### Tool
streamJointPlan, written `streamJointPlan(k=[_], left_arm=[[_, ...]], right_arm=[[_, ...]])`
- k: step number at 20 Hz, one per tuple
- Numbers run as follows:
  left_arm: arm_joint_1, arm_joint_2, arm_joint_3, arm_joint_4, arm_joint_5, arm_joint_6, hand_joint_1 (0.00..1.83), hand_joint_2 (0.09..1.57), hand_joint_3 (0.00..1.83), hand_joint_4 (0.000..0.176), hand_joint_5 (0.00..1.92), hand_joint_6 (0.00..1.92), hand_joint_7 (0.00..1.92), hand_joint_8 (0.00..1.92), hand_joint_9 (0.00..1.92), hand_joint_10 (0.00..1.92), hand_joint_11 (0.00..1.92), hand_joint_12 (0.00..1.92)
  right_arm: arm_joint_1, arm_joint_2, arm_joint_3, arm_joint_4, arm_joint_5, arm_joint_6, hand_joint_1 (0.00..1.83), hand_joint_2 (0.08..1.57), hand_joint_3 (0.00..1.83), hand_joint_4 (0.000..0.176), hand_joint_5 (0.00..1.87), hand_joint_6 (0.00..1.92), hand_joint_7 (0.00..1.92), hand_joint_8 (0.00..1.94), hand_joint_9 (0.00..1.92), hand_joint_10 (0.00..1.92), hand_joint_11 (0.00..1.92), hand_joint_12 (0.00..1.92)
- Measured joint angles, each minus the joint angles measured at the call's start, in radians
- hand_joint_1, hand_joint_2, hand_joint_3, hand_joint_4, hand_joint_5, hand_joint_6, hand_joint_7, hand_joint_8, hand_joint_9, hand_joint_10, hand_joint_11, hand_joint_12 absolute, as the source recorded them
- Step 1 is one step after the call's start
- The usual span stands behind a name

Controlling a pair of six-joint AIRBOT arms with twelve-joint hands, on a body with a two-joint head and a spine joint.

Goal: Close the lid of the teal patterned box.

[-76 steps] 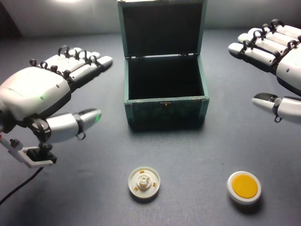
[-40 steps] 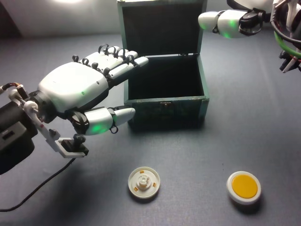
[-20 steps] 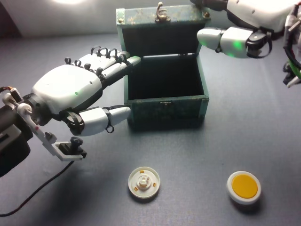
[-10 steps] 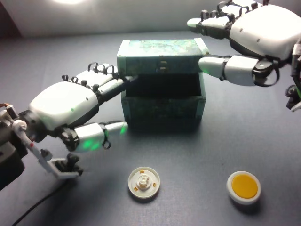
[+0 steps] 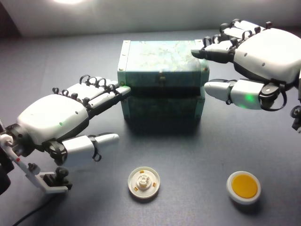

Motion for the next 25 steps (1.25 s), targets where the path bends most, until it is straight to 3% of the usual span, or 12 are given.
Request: streamJointPlan(k=[4, 6, 8, 10, 12, 14, 16, 17, 20, 23, 24, 25], left_arm=[[0.019, 0.03, -0.027, 0.005, -0.058, 0.0, 0.09, 1.43, 0.0, 0.059, 0.0, 0.0, 0.0, 0.0, 0.0, 0.0, 0.0, 0.28], [0.037, 0.05, -0.045, 0.01, -0.094, -0.002, 0.08, 1.43, 0.0, 0.065, 0.0, 0.0, 0.0, 0.0, 0.0, 0.0, 0.0, 0.22], [0.052, 0.075, -0.068, -0.003, -0.144, 0.012, 0.13, 1.43, 0.0, 0.046, 0.0, 0.0, 0.0, 0.0, 0.0, 0.0, 0.0, 0.4], [0.064, 0.093, -0.082, -0.025, -0.204, 0.03, 0.1, 1.44, 0.0, 0.055, 0.0, 0.0, 0.0, 0.0, 0.0, 0.0, 0.0, 0.33], [0.089, 0.104, -0.1, -0.06, -0.259, 0.047, 0.24, 1.42, 0.0, 0.094, 0.0, 0.0, 0.0, 0.0, 0.0, 0.0, 0.0, 0.03], [0.117, 0.119, -0.114, -0.087, -0.306, 0.065, 0.24, 1.41, 0.0, 0.101, 0.0, 0.0, 0.0, 0.0, 0.0, 0.0, 0.0, 0.0], [0.144, 0.137, -0.13, -0.118, -0.355, 0.081, 0.17, 1.35, 0.0, 0.086, 0.0, 0.0, 0.0, 0.0, 0.0, 0.0, 0.0, 0.0], [0.153, 0.145, -0.135, -0.132, -0.385, 0.089, 0.09, 1.31, 0.0, 0.106, 0.0, 0.0, 0.0, 0.0, 0.0, 0.0, 0.0, 0.0], [0.188, 0.16, -0.153, -0.165, -0.46, 0.103, 0.19, 1.31, 0.0, 0.134, 0.0, 0.0, 0.0, 0.0, 0.0, 0.0, 0.0, 0.0], [0.242, 0.167, -0.174, -0.208, -0.55, 0.105, 0.03, 1.25, 0.0, 0.173, 0.0, 0.0, 0.0, 0.0, 0.0, 0.0, 0.0, 0.0], [0.251, 0.178, -0.186, -0.217, -0.565, 0.104, 0.01, 1.24, 0.0, 0.175, 0.0, 0.0, 0.0, 0.0, 0.0, 0.0, 0.0, 0.0], [0.257, 0.188, -0.188, -0.222, -0.6, 0.107, 0.0, 1.26, 0.0, 0.15, 0.0, 0.0, 0.0, 0.0, 0.0, 0.0, 0.0, 0.0]], right_arm=[[-0.036, 0.003, 0.001, -0.016, 0.003, 0.066, 0.07, 1.33, 0.0, 0.0, 0.29, 0.0, 0.5, 0.0, 0.15, 0.79, 0.0, 1.64], [-0.037, 0.017, -0.001, -0.022, 0.021, 0.089, 0.06, 1.38, 0.01, 0.0, 0.29, 0.01, 0.51, 0.01, 0.22, 1.06, 0.08, 1.83], [-0.047, 0.056, -0.027, -0.022, 0.086, 0.095, 0.13, 1.4, 0.01, 0.0, 0.28, 0.01, 0.37, 0.02, 0.02, 0.86, 0.0, 1.79], [-0.072, 0.105, -0.07, -0.023, 0.148, 0.096, 0.05, 1.44, 0.0, 0.0, 0.23, 0.01, 0.24, 0.02, 0.0, 0.36, 0.0, 1.47], [-0.116, 0.159, -0.109, -0.026, 0.222, 0.096, 0.05, 1.47, 0.01, 0.0, 0.18, 0.0, 0.18, 0.01, 0.0, 0.65, 0.0, 1.6], [-0.157, 0.209, -0.148, -0.021, 0.299, 0.096, 0.14, 1.48, 0.0, 0.0, 0.11, 0.0, 0.09, 0.0, 0.0, 0.64, 0.0, 1.7], [-0.202, 0.254, -0.19, -0.018, 0.391, 0.095, 0.07, 1.44, 0.0, 0.0, 0.01, 0.0, 0.0, 0.0, 0.0, 0.14, 0.0, 1.53], [-0.231, 0.274, -0.21, -0.015, 0.439, 0.096, 0.1, 1.43, 0.0, 0.0, 0.0, 0.0, 0.0, 0.0, 0.0, 0.03, 0.0, 1.45], [-0.309, 0.315, -0.251, 0.002, 0.54, 0.096, 0.18, 1.42, 0.01, 0.0, 0.0, 0.0, 0.0, 0.0, 0.0, 0.0, 0.0, 0.09], [-0.385, 0.345, -0.289, 0.043, 0.653, 0.096, 0.17, 1.43, 0.01, 0.0, 0.0, 0.0, 0.0, 0.0, 0.0, 0.0, 0.0, 0.0], [-0.397, 0.354, -0.296, 0.046, 0.687, 0.097, 0.11, 1.42, 0.01, 0.0, 0.0, 0.0, 0.0, 0.0, 0.0, 0.0, 0.0, 0.0], [-0.407, 0.365, -0.306, 0.047, 0.731, 0.096, 0.07, 1.42, 0.01, 0.0, 0.0, 0.0, 0.0, 0.0, 0.0, 0.0, 0.0, 0.0]])
